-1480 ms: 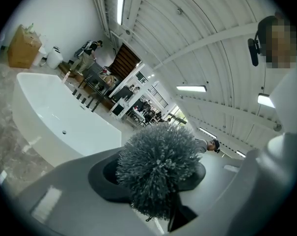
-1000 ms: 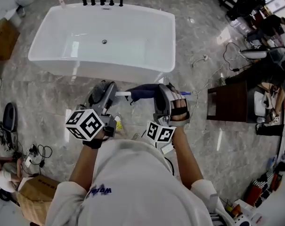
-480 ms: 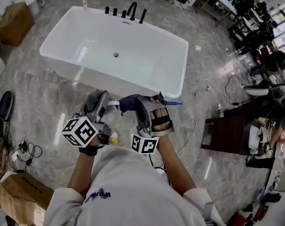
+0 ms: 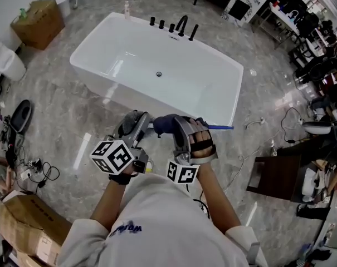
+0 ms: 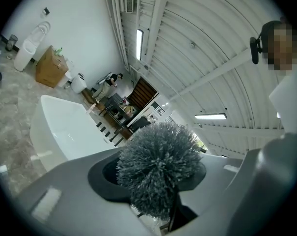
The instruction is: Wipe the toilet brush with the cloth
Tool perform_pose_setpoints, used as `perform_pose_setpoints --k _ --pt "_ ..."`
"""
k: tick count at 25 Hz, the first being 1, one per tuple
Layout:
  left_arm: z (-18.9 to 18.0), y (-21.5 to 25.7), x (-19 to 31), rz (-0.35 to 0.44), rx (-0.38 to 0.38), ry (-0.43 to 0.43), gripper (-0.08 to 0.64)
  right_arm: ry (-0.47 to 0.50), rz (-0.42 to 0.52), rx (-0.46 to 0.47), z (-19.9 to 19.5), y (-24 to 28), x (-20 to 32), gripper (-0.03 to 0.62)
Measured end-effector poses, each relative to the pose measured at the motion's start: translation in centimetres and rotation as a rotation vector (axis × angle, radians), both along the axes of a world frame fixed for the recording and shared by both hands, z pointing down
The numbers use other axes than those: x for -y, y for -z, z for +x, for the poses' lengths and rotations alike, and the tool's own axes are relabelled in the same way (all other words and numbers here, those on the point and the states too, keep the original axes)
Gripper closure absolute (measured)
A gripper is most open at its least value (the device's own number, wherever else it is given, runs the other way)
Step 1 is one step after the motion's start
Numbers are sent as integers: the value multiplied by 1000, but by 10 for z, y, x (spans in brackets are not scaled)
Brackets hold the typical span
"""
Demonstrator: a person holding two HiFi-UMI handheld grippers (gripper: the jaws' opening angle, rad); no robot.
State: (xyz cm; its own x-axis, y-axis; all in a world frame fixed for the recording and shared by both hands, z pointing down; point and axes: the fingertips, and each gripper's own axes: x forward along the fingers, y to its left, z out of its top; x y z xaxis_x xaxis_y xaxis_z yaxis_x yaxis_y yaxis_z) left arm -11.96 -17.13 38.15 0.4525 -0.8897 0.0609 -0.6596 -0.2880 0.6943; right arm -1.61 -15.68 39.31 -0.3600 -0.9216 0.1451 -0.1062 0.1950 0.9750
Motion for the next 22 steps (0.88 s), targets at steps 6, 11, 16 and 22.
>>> perform_pose_setpoints --k 6,11,16,22 --pt "-21 2 11 11 4 25 367 -41 1 -16 8 -2 17 509" --pt "-19 0 12 5 18 9 368 -88 -15 -5 21 -5 17 505" --pt "-5 -4 15 -13 27 -15 367 -170 -24 -4 59 -9 18 485" --pt "9 -20 17 -58 48 -71 367 -292 -67 -29 105 -29 17 460"
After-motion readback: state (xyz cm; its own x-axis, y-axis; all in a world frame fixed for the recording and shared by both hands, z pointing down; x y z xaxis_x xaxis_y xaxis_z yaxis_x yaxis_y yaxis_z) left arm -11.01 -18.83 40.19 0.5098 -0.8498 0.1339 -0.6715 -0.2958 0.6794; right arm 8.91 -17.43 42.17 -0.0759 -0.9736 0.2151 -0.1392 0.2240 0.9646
